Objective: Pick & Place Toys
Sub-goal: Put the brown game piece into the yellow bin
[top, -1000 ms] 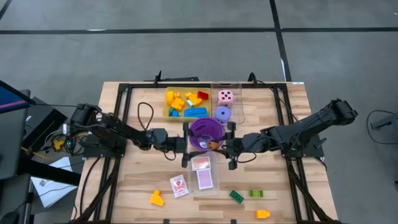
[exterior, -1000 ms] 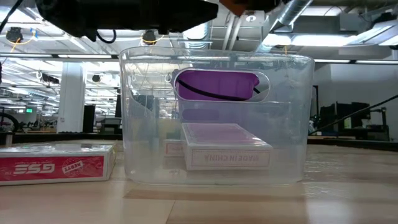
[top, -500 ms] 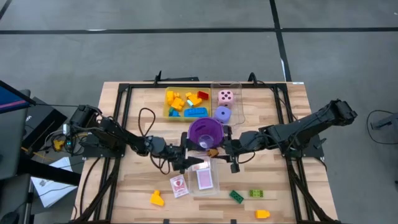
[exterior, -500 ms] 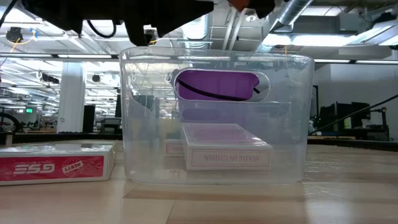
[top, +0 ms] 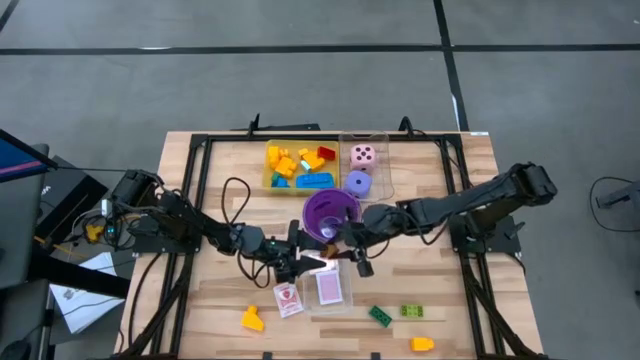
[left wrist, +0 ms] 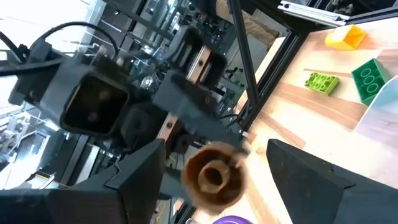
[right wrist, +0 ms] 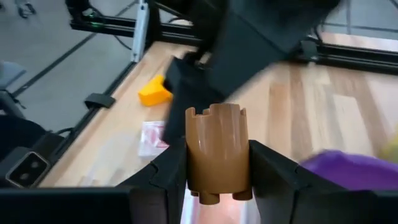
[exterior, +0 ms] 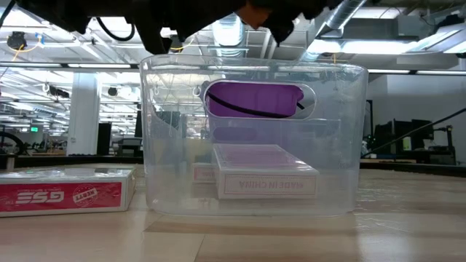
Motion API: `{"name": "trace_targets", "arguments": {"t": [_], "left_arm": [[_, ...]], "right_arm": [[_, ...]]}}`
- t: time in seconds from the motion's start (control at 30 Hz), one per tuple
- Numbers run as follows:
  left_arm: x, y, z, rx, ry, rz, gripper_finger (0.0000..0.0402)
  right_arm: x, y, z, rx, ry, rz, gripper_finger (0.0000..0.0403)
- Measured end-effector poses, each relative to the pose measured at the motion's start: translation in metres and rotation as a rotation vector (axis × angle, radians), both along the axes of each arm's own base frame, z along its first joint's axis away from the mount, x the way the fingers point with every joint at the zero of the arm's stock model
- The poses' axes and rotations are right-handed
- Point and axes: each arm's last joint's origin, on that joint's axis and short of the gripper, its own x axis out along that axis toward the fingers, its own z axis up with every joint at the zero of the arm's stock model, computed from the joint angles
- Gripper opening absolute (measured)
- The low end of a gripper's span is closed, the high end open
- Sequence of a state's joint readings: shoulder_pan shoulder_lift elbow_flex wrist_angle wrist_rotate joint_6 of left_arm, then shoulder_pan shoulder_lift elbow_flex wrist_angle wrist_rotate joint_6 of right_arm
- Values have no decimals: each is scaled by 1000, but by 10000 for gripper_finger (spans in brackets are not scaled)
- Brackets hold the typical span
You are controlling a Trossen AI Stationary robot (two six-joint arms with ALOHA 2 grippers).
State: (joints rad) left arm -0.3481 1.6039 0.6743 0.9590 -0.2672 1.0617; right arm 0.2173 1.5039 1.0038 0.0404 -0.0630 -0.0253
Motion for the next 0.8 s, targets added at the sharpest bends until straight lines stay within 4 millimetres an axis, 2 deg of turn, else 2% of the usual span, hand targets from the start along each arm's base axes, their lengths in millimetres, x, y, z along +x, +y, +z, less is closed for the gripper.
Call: {"name": "trace_targets", "arguments": {"t": [0.23, 0.5, 0.63, 0.8], "left_arm": [[0, 0, -5, -4, 57, 2, 273], [0, 0, -6, -9, 61, -4, 271], [0, 0, -6, -6, 67, -4, 249], [0, -1, -6, -7, 67, -28, 202]], "right_arm": [[15, 5, -6, 8, 30, 46, 139], [16, 5, -3, 13, 18, 51, 139], [16, 5, -3, 18, 16, 59, 143], [17, 4, -3, 22, 17, 63, 145]]}}
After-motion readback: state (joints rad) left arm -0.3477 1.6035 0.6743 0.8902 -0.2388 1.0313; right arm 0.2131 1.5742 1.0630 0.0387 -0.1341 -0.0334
